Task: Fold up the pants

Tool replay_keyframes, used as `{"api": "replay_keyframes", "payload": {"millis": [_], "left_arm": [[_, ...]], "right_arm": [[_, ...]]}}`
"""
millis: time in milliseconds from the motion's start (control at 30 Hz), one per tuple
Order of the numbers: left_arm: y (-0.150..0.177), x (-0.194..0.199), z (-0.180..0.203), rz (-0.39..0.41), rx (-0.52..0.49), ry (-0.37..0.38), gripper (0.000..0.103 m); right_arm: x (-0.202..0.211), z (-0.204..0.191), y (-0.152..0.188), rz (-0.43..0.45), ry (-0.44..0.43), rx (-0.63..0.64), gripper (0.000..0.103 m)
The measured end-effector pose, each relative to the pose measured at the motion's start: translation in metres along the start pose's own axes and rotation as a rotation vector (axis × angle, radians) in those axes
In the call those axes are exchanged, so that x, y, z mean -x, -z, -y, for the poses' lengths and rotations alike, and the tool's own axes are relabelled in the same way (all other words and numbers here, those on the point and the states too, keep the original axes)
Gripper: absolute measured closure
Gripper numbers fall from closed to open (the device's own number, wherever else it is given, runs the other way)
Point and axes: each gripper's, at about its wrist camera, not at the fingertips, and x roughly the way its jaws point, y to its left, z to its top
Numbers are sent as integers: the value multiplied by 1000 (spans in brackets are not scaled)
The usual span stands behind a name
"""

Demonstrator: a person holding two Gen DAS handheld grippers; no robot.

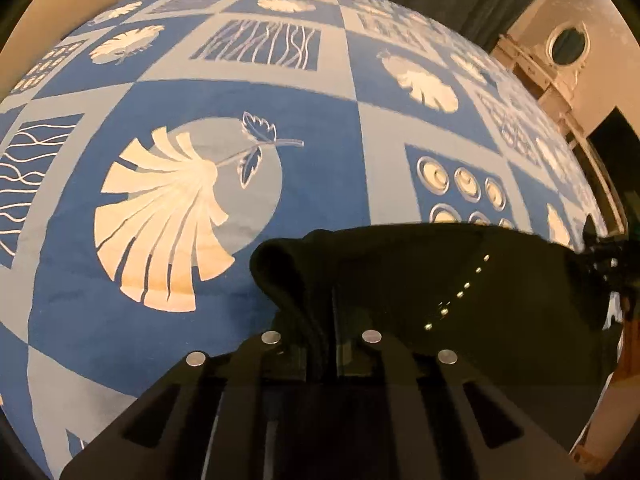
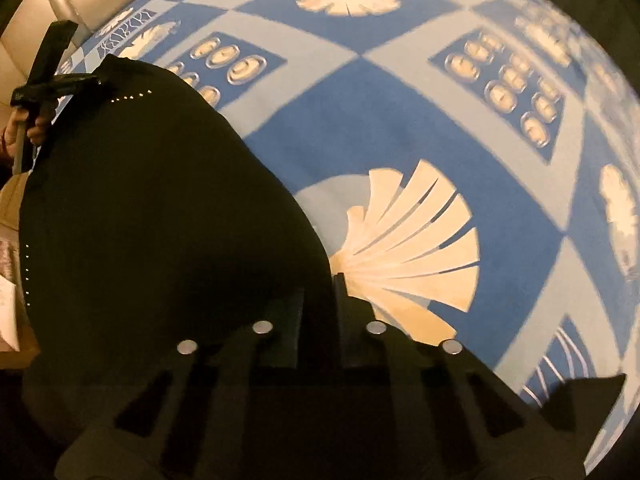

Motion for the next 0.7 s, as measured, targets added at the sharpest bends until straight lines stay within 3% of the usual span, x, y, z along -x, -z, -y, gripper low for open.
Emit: {"api": "replay_keyframes", "payload": {"millis": [233,367,500,567,700], "left_arm": [[8,55,5,153,29,121,95],[34,98,5,239,48,225,95],[81,130,13,256,10,284,95],[105,136,14,236,0,292,89],[170,132,11,129,-24,202,77]], "right_arm": [[81,-51,33,293,169,31,94],[112,-108,87,400,320,114,93],[105,-149,140,392,360,149,92],[92,-165,164,358,366,159,91],[62,-175,197,254,321,136,87]]}}
